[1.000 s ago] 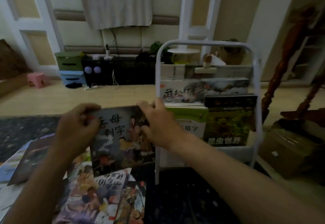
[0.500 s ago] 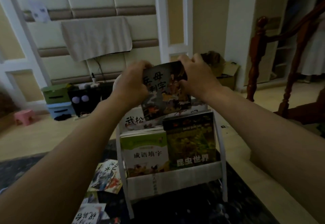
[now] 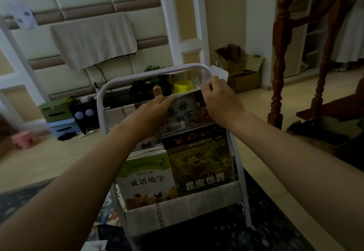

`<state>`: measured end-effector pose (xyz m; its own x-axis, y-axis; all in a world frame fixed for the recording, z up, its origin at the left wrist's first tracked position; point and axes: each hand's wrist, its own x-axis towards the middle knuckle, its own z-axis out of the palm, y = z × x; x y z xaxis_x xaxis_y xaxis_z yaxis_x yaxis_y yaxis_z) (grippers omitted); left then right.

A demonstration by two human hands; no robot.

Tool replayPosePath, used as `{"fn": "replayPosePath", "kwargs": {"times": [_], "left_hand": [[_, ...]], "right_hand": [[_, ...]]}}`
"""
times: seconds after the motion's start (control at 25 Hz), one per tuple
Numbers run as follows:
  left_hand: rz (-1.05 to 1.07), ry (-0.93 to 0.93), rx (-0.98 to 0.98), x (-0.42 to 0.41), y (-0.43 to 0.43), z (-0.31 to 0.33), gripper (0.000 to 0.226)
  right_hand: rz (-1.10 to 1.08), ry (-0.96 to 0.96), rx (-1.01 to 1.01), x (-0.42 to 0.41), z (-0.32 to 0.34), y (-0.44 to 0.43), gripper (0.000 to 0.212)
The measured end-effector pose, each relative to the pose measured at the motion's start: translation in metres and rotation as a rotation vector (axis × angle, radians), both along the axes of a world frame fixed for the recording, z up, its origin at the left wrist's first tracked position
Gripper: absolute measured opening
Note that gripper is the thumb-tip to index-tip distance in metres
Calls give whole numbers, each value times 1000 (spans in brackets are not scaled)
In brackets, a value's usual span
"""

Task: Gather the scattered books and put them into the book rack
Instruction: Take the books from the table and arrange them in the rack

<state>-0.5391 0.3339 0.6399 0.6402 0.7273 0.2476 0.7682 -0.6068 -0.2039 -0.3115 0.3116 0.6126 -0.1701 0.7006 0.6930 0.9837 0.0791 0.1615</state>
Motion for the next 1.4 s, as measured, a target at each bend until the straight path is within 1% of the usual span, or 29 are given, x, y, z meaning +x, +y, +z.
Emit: {"fn": "replayPosePath", "kwargs": {"times": [0.04,0.12,0.2,0.28,0.44,0.52,0.8,0.88,1.08,1.16,1.28,1.4], "left_hand": [[-7,0,-1,1,0,-3,81],[-72,-49,33,3,1,-10,65],[-146,-99,84,4,2,-15,47],[-151,-123,107,3,3,-21,38],[-56,-164,136,-4,10,-31,38],[-21,-190,148,-6,11,-33,33],[8,-219,102,-6,11,-32,28],[23,-227,87,-7,9,-31,31],[11,-207,-2,-17,8,-22,48],[14,-172,39,-21,10,-27,44],[52,-202,130,-23,10,-36,35],[83,-223,120,-22,10,-35,36]], "right_hand": [[-16,-58,25,1,-5,1,35],[-27,-144,32,2,-11,2,28],[-20,-174,19,1,-11,2,22],[-26,-186,-24,0,-8,1,17],[-43,-195,-99,-3,-7,-2,20],[-61,-218,-111,-4,-4,-5,21],[-95,-253,-139,-8,0,-7,22],[-106,-260,-133,-10,1,-6,25],[-128,-273,-165,-14,3,-4,28],[-134,-285,-183,-17,4,-6,23],[-134,-315,-197,-23,6,-8,15],[-147,-323,-237,-29,8,-8,17]]}}
